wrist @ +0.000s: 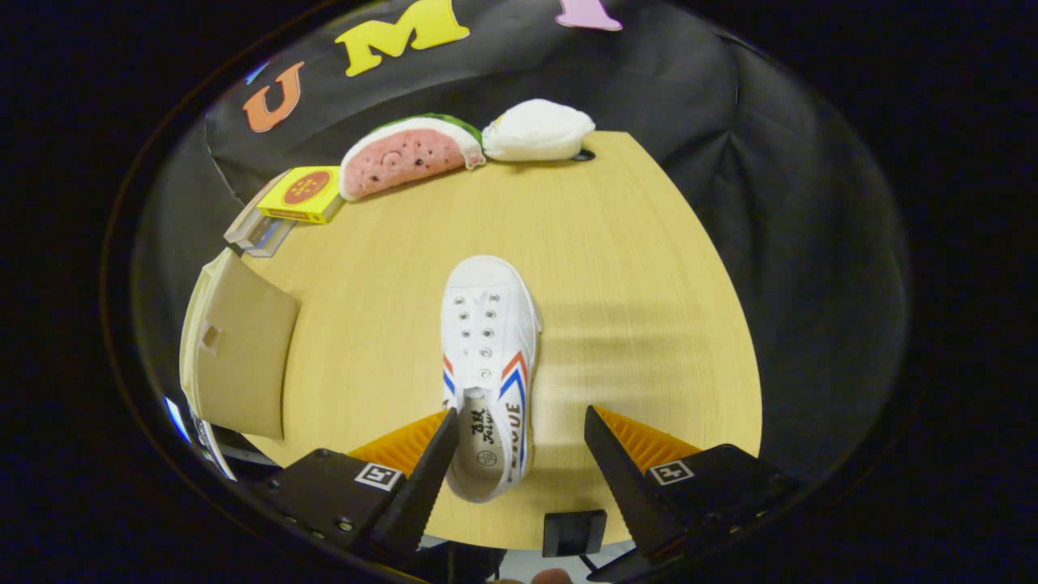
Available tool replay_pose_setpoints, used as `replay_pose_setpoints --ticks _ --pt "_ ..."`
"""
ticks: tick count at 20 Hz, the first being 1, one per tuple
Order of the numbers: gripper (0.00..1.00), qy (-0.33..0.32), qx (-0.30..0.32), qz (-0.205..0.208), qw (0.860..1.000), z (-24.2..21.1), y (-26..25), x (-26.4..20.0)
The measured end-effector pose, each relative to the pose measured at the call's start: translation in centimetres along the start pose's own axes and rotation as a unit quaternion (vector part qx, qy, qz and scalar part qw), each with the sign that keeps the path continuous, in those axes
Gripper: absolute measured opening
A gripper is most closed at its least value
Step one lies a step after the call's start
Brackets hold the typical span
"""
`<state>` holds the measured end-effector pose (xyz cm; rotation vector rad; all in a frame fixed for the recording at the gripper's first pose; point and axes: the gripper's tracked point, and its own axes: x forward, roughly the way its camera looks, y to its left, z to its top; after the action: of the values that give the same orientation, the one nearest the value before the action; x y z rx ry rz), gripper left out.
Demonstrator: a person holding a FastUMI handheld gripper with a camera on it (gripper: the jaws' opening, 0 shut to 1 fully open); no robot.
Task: Open the storage box then place both shoes into the box .Put the left shoe in first, then the right shoe, with the right side of both shoes facing outward in a uniform manner.
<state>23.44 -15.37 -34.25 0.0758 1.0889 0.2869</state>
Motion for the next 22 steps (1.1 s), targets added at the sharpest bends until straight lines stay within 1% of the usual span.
replay_pose_setpoints --ticks 3,5,6,9,10,11,13,14,15,19,22 --pt "0.94 0.03 0.013 0.023 0.999 0.4 0.0 2.3" --pt "0.94 0.053 0.011 0.037 0.998 0.4 0.3 3.2" --pt "0.87 0.065 0.009 0.045 0.997 0.2 0.7 3.4" --pt "0.55 0.087 0.01 0.064 0.994 0.2 1.4 3.9" --pt "0.44 0.088 0.007 0.062 0.994 0.3 1.5 3.9" --pt "0.33 0.087 -0.008 0.043 0.995 0.2 0.7 4.4" --pt "0.12 0.088 -0.009 0.044 0.995 0.3 0.9 4.3" --pt "0.12 0.085 -0.004 0.036 0.996 0.8 0.6 3.5" --pt "0.0 0.086 0.002 0.04 0.996 0.5 0.8 3.9" --pt "0.0 0.075 0.016 0.048 0.996 0.3 1.2 3.3" --pt "0.0 0.065 0.049 0.068 0.994 0.8 2.0 2.4"
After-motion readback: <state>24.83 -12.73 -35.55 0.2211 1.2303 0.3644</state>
